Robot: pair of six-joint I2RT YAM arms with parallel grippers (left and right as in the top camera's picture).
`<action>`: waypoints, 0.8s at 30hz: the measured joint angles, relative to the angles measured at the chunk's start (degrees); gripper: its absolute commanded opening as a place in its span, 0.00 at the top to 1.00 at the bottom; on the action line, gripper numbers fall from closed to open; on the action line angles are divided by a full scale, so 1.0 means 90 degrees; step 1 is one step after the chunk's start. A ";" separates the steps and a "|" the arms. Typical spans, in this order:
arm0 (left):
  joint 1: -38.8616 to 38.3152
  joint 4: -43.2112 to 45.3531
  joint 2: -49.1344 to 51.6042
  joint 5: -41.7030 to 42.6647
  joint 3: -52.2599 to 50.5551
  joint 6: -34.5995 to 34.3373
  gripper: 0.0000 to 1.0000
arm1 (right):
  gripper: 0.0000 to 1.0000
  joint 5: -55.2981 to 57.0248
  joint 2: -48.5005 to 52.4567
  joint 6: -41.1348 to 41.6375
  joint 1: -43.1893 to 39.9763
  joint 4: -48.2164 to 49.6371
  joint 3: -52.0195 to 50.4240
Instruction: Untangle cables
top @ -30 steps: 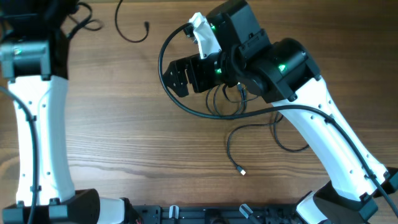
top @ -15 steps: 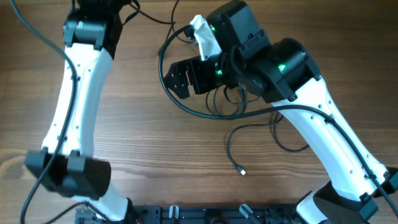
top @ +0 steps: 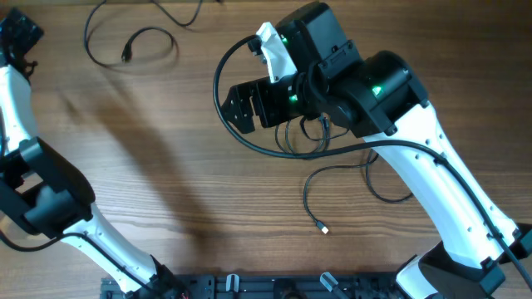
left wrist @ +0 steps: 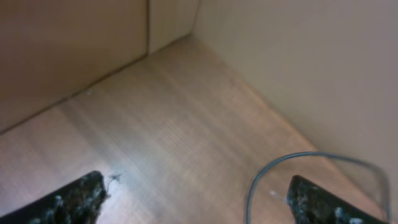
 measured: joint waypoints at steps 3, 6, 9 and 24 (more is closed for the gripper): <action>-0.0095 -0.0328 0.0000 0.0537 0.0000 0.0012 0.06 | 0.00 0.0000 0.0000 0.0000 0.0000 0.0019 0.0000; -0.0811 -0.0284 0.0000 0.1134 0.0000 0.0034 0.00 | 0.00 0.0000 0.0000 0.0000 0.0000 0.0010 0.0000; -0.1673 0.0000 0.0046 0.0937 0.0000 0.0036 0.00 | 0.00 0.0002 0.0000 0.0000 0.0000 -0.0027 0.0000; -0.1151 -0.0282 0.1683 -0.0806 0.0000 0.0678 0.16 | 0.00 0.0049 0.0000 0.0000 0.0000 -0.0151 0.0000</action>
